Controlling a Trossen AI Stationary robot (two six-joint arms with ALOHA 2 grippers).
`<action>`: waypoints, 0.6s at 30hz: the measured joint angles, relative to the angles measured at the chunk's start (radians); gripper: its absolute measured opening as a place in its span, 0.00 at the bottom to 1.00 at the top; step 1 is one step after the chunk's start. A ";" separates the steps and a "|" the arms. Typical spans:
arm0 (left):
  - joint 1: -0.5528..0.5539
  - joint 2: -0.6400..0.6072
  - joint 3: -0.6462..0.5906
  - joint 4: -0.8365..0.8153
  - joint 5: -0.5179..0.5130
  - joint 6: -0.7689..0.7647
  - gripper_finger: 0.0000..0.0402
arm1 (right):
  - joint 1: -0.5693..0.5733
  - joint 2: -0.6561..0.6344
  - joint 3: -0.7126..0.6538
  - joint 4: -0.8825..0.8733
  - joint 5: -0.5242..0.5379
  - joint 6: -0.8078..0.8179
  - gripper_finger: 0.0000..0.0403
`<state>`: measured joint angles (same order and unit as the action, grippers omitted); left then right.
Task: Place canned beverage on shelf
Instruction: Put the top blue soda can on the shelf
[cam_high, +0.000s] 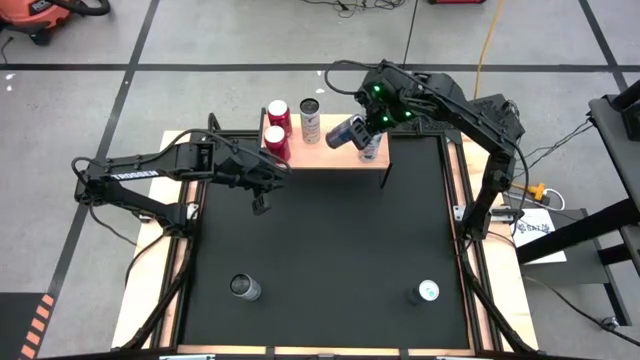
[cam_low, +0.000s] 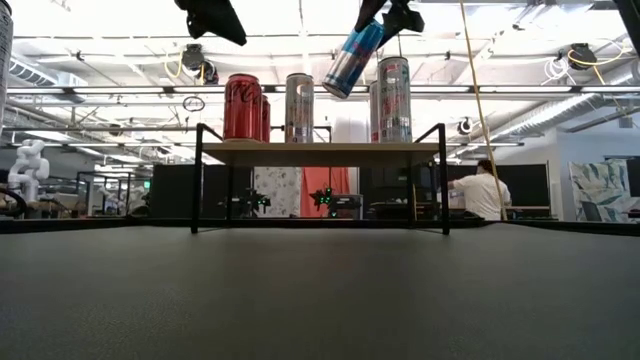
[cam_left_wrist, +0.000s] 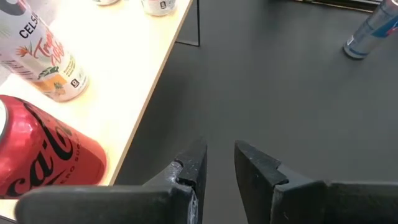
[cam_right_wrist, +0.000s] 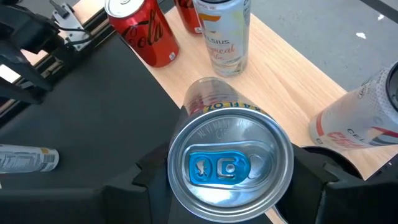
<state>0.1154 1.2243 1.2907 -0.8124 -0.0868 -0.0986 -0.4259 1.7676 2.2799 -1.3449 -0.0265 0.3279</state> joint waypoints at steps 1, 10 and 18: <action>0.000 0.000 0.000 0.000 0.000 0.000 0.20 | 0.000 0.000 0.000 0.000 0.000 0.000 0.49; 0.001 0.000 0.000 0.013 -0.027 -0.001 0.20 | 0.000 0.000 0.000 -0.003 0.000 -0.011 0.49; 0.000 0.000 0.000 0.011 0.011 -0.018 0.20 | 0.000 0.000 0.000 -0.023 -0.001 -0.009 0.49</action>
<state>0.1158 1.2247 1.2907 -0.8009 -0.0754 -0.1164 -0.4255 1.7676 2.2799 -1.3680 -0.0273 0.3187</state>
